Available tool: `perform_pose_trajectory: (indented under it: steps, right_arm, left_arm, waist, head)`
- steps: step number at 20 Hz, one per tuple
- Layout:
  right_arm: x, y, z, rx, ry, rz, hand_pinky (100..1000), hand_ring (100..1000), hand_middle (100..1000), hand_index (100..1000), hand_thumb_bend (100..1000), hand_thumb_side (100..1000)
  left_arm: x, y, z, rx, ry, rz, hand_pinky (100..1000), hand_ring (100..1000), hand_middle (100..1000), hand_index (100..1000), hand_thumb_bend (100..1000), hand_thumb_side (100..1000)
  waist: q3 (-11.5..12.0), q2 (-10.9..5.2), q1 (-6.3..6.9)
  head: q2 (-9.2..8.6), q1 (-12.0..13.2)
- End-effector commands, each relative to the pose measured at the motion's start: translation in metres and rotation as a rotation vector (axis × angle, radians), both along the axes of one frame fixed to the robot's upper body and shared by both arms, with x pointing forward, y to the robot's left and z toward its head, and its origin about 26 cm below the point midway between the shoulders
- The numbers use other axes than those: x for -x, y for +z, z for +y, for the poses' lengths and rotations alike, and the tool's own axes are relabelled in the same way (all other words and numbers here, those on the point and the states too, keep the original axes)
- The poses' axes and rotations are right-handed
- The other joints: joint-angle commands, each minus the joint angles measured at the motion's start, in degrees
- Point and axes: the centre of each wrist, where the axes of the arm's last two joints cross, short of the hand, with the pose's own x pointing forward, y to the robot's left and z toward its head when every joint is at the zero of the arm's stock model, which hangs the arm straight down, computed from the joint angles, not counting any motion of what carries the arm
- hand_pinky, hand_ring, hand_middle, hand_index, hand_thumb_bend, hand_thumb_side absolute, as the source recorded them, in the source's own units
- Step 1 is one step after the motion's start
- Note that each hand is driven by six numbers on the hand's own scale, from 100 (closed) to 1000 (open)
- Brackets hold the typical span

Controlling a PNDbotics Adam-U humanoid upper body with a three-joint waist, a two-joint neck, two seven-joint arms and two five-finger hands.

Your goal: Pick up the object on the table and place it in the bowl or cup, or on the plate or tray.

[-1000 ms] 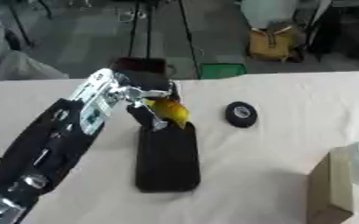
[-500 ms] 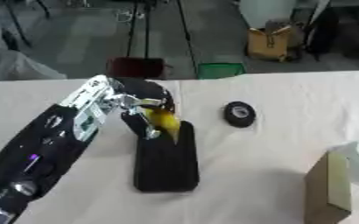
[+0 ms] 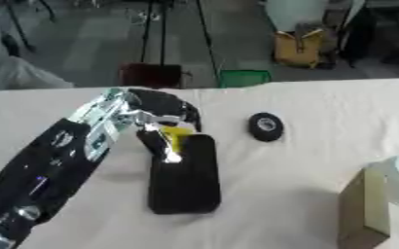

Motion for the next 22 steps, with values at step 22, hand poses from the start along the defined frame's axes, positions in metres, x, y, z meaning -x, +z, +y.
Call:
perform_pose_trajectory:
  steps: [22]
  right_arm:
    - [0.006,0.011,-0.011,0.016,-0.045,-0.046,581,562,775,858,605,501]
  left_arm:
    - [0.091,0.058,0.087,0.929,0.027,-0.354,693,769,807,867,324,967]
  waist:
    - [5.86,-1.4,-1.25]
  head:
    - [0.83,-2.74]
